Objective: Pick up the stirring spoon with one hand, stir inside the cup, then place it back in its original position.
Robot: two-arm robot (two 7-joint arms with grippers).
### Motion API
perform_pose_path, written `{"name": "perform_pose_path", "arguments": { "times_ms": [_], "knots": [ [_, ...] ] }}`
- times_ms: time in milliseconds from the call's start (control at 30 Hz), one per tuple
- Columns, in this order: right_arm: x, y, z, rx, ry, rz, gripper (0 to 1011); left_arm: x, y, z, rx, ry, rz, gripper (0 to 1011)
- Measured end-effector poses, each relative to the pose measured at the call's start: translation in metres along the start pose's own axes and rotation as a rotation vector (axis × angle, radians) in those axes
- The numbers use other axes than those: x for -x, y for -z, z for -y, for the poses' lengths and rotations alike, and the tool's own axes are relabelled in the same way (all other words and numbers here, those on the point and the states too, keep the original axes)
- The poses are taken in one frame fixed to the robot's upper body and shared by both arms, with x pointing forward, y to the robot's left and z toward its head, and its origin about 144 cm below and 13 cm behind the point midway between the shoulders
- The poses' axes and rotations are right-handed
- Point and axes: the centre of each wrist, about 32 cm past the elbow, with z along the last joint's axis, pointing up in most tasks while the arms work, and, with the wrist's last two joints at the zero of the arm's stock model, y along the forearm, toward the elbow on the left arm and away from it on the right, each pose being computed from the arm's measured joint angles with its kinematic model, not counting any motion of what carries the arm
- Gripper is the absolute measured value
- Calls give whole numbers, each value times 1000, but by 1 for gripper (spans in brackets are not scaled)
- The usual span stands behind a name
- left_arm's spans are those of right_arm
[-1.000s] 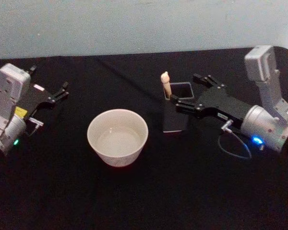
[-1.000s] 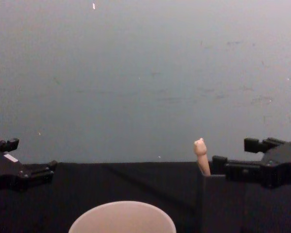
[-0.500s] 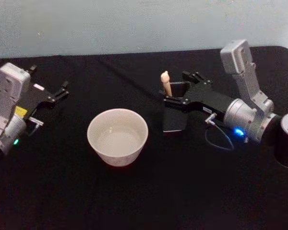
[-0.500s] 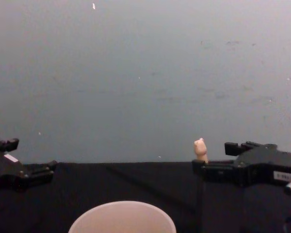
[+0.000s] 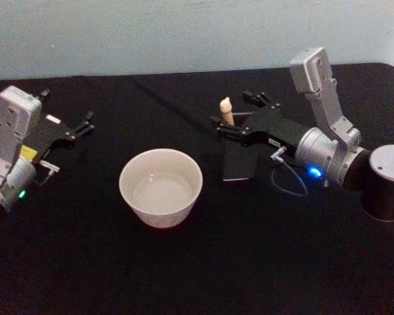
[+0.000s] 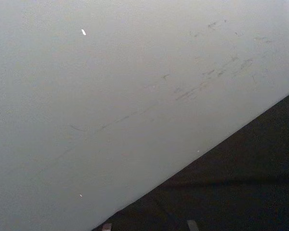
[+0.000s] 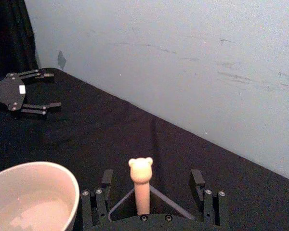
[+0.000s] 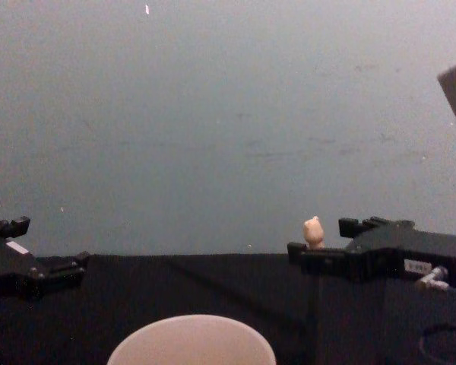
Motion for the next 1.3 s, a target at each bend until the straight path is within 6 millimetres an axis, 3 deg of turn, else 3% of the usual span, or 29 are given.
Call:
{"name": "perform_pose_path", "arguments": {
  "times_ms": [1000, 1300],
  "knots": [
    [1, 0, -6, -1, -4, 12, 1002, 0, 0, 0, 0, 0, 0, 1001],
    [1, 0, -6, -1, -5, 11, 827, 0, 0, 0, 0, 0, 0, 1001]
  ]
}}
